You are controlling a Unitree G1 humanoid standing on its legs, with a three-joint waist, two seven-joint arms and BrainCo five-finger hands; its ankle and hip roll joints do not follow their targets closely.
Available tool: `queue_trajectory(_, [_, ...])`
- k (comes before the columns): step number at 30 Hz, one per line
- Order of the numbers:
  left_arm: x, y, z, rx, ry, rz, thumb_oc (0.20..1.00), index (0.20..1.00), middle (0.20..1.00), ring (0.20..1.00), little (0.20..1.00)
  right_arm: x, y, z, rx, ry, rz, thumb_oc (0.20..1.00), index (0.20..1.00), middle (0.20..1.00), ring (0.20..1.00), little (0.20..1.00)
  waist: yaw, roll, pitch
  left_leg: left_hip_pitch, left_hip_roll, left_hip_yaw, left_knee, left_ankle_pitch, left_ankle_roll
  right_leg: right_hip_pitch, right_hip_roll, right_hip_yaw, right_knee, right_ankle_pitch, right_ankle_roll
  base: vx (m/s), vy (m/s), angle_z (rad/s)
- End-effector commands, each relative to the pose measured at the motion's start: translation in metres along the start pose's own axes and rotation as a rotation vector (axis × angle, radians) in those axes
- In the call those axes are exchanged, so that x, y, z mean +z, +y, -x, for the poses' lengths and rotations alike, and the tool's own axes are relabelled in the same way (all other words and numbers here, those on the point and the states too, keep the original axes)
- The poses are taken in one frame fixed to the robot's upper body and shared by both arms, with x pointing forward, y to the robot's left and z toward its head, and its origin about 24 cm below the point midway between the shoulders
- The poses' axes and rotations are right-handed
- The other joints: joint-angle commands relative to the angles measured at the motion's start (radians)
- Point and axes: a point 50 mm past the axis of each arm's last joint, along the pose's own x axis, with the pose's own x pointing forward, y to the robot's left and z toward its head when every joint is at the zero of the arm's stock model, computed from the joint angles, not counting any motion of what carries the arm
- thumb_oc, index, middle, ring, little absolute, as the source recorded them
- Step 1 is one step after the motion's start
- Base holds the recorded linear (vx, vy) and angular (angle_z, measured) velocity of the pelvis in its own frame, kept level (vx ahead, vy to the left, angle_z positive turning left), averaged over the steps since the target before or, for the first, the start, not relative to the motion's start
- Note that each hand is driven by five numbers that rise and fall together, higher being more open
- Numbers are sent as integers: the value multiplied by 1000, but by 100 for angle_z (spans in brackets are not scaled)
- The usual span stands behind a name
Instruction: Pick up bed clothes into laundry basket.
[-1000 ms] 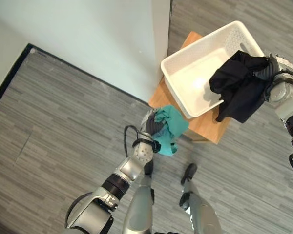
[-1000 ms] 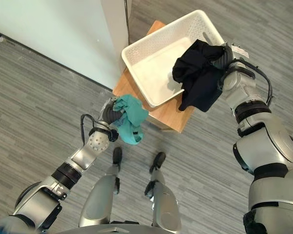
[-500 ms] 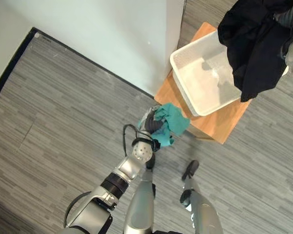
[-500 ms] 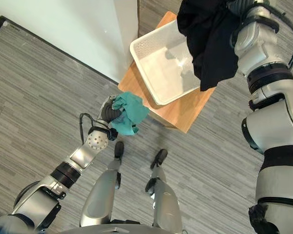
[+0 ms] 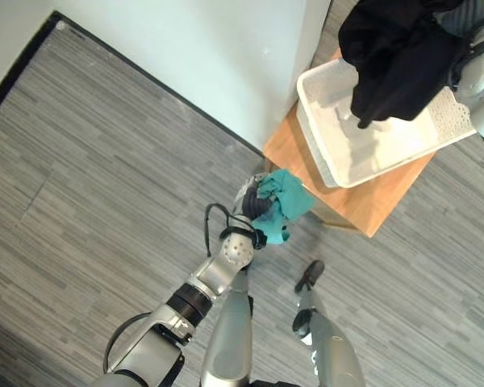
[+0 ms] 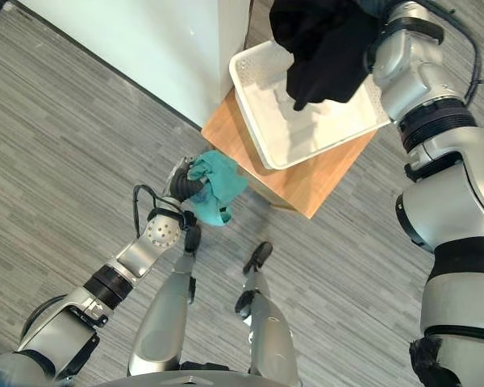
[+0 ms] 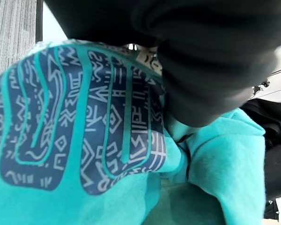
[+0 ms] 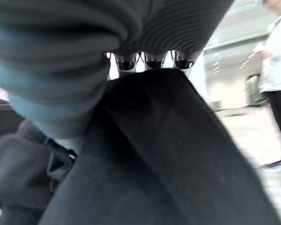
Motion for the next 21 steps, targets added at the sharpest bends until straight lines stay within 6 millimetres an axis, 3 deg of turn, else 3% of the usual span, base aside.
queue_trajectory(1, [43, -5, -10, 19, -179, 92, 200, 200, 200, 200, 200, 0, -31, -9, -126, -21, 1, 200, 200, 200, 200, 200, 37, 26, 16, 29, 46, -26, -120, 11, -75, 131, -64, -10, 15, -162, 174, 1, 41, 3])
queue_trajectory(3, [46, -2, -14, 46, -177, 99, 200, 200, 200, 200, 200, 4, 0, 10, -63, -54, -45, 200, 200, 200, 200, 200, 26, 27, 28, 29, 43, -27, -120, 8, -70, 131, -65, -5, 15, -160, 173, 11, 28, 5])
queue_trajectory(5, [47, -1, -16, 57, -177, 98, 200, 200, 200, 200, 200, 4, 11, 18, -46, -53, -72, 200, 200, 200, 200, 200, 23, 24, 28, 26, 39, -31, -120, 11, -66, 130, -67, -6, 15, -158, 172, 8, 20, 3])
queue_trajectory(6, [49, 0, -20, 75, -175, 95, 200, 200, 200, 200, 200, -7, 45, 46, 52, -35, -75, 200, 200, 200, 200, 200, 10, 26, 31, 34, 34, -35, -120, 5, -59, 137, -71, -8, 15, -157, 170, 4, 26, 4])
queue_trajectory(7, [49, 0, -20, 73, -174, 94, 200, 200, 200, 200, 200, -7, 46, 47, 53, -33, -76, 200, 200, 200, 200, 200, 10, 25, 29, 34, 34, -36, -120, 5, -58, 138, -71, -9, 15, -157, 170, 30, 23, 4])
queue_trajectory(8, [49, -1, -21, 71, -171, 85, 200, 200, 200, 200, 200, -19, 64, 62, 113, 5, -51, 200, 200, 200, 200, 200, 9, 31, 30, 39, 31, -37, -120, 1, -54, 142, -73, -10, 15, -157, 169, 16, 3, 3])
queue_trajectory(9, [49, -2, -20, 70, -171, 85, 200, 200, 200, 200, 200, -19, 64, 63, 113, 6, -51, 200, 200, 200, 200, 200, 9, 31, 30, 40, 31, -38, -120, 1, -54, 143, -73, -10, 15, -157, 169, 0, 0, 0])
queue_trajectory(10, [50, -4, -20, 60, -174, 82, 200, 200, 200, 200, 200, -34, 74, 72, 153, 47, 0, 200, 200, 200, 200, 200, 11, 36, 31, 42, 28, -38, -120, 1, -53, 146, -76, -12, 15, -157, 169, 0, 0, 0])
queue_trajectory(13, [50, -10, -19, 35, -180, 72, 200, 200, 200, 200, 200, -61, 77, 79, 181, 154, 52, 200, 200, 200, 200, 200, 18, 48, 38, 51, 27, -35, -120, -1, -54, 153, -77, -11, 15, -159, 171, 0, 0, 0])
queue_trajectory(14, [50, -10, -19, 35, -181, 72, 200, 200, 200, 200, 200, -61, 77, 78, 180, 153, 52, 200, 200, 200, 200, 200, 17, 48, 38, 48, 25, -36, -120, 3, -53, 150, -78, -12, 15, -156, 171, 0, 0, 0])
queue_trajectory(15, [47, -13, -16, 19, -175, 68, 200, 200, 200, 200, 200, -86, 70, 83, 175, 251, 89, 200, 200, 200, 200, 200, 21, 58, 41, 53, 25, -32, -120, 1, -55, 153, -79, -12, 15, -158, 172, 0, 0, 0])
queue_trajectory(16, [46, -15, -14, 12, -172, 70, 200, 200, 200, 200, 200, -95, 64, 82, 155, 286, 103, 200, 200, 200, 200, 200, 21, 61, 40, 54, 24, -31, -120, 1, -55, 154, -79, -10, 15, -158, 173, 0, 0, 0])
queue_trajectory(17, [45, -16, -12, 9, -168, 75, 200, 200, 200, 200, 200, -106, 59, 85, 142, 329, 112, 1000, 1000, 1000, 1000, 1000, 21, 65, 40, 56, 24, -29, -120, 2, -56, 156, -80, -11, 15, -158, 174, 0, 0, 0])
queue_trajectory(20, [41, -18, -9, -5, -155, 77, 200, 200, 200, 200, 200, -120, 48, 85, 126, 383, 125, 1000, 1000, 1000, 1000, 1000, 20, 69, 37, 61, 22, -25, -120, 3, -56, 158, -80, -9, 15, -158, 175, 0, 0, 0])
queue_trajectory(21, [36, -18, -7, -4, -139, 77, 200, 200, 200, 200, 200, -130, 35, 83, 96, 411, 141, 1000, 1000, 1000, 1000, 1000, 16, 72, 30, 68, 23, -18, -120, 2, -56, 162, -80, -7, 15, -158, 177, 0, 0, 0])
